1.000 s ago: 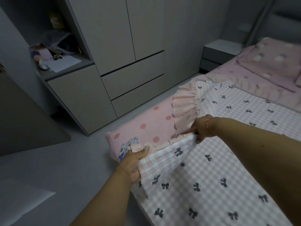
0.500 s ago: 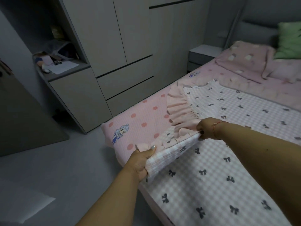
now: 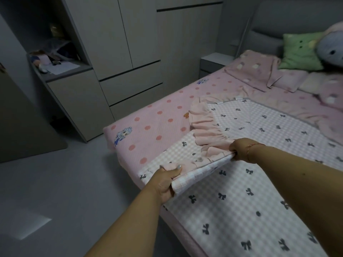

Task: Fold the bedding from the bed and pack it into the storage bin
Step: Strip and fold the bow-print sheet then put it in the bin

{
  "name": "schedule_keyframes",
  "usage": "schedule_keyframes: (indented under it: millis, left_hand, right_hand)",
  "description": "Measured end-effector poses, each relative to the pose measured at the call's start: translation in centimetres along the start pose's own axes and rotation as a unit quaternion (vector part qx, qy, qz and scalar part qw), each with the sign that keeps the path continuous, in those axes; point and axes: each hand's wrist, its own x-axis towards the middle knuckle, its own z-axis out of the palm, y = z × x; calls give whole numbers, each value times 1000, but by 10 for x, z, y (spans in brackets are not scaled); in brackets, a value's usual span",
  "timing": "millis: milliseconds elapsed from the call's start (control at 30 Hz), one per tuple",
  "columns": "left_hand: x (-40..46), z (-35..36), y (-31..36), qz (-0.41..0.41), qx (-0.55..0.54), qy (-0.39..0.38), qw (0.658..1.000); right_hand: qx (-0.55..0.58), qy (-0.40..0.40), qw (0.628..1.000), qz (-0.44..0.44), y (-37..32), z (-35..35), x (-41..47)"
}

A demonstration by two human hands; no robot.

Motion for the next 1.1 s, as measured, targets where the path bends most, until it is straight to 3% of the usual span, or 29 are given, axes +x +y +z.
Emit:
schedule_keyframes:
  millis: [767, 1100]
  left_hand:
    - [-61, 155, -215, 11, -58, 146, 988]
    - [-101, 188, -275, 26, -51, 150, 987]
  right_hand:
    - [8, 1, 996, -89, 167, 101, -157]
    - [14, 19, 995, -96, 199, 141, -220]
